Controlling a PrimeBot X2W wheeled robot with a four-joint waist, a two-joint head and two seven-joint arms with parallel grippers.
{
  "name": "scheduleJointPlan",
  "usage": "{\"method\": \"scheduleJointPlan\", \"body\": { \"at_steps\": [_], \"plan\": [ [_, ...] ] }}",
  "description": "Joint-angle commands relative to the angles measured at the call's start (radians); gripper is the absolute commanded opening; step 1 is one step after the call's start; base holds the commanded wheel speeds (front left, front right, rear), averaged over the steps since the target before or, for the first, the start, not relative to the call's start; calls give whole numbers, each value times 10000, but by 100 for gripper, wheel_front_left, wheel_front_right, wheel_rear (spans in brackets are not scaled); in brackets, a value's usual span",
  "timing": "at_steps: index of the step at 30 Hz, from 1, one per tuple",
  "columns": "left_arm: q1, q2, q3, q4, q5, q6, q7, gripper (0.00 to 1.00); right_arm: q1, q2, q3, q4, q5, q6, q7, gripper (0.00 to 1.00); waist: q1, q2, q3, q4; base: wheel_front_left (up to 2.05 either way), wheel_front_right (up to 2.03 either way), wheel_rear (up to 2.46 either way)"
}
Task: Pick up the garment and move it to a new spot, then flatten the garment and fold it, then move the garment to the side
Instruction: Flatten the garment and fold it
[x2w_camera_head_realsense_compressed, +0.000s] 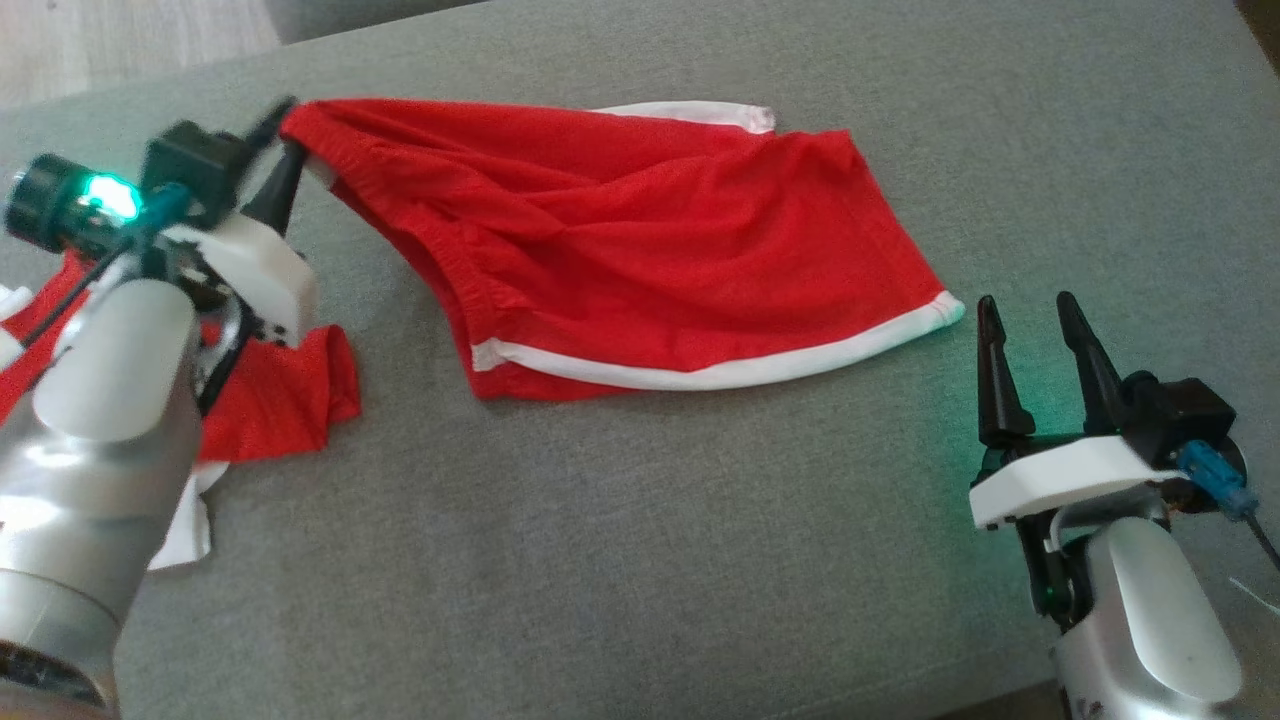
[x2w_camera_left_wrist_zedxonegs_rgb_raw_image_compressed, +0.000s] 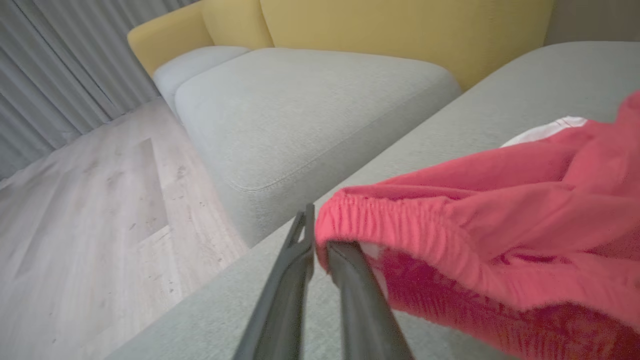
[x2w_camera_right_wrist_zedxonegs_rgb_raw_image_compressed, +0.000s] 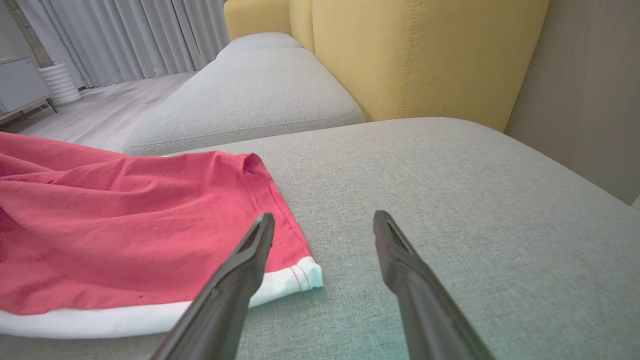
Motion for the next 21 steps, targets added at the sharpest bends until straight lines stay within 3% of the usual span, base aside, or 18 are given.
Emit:
{"method": "scheduleJointPlan", "body": {
  "at_steps": [1,10,21],
  "plan": [
    [-582,504,382,-25,-33,146,-200,100,-256,-52,246,-227,51,-7,-134,100,-1,0,-8,37,0,0,0],
    [-431,-289,409,565,-159,360,-1137,100,-236,-52,-158,-101,-120,-7,-175,100,-1,0,-353,674,0,0,0],
    [1231,-682,179,-342,-350,444,-1268,100,1,-52,-716,-122,-343,-7,-113,100,-1,0,-1000,1717,0,0,0]
  ]
}}
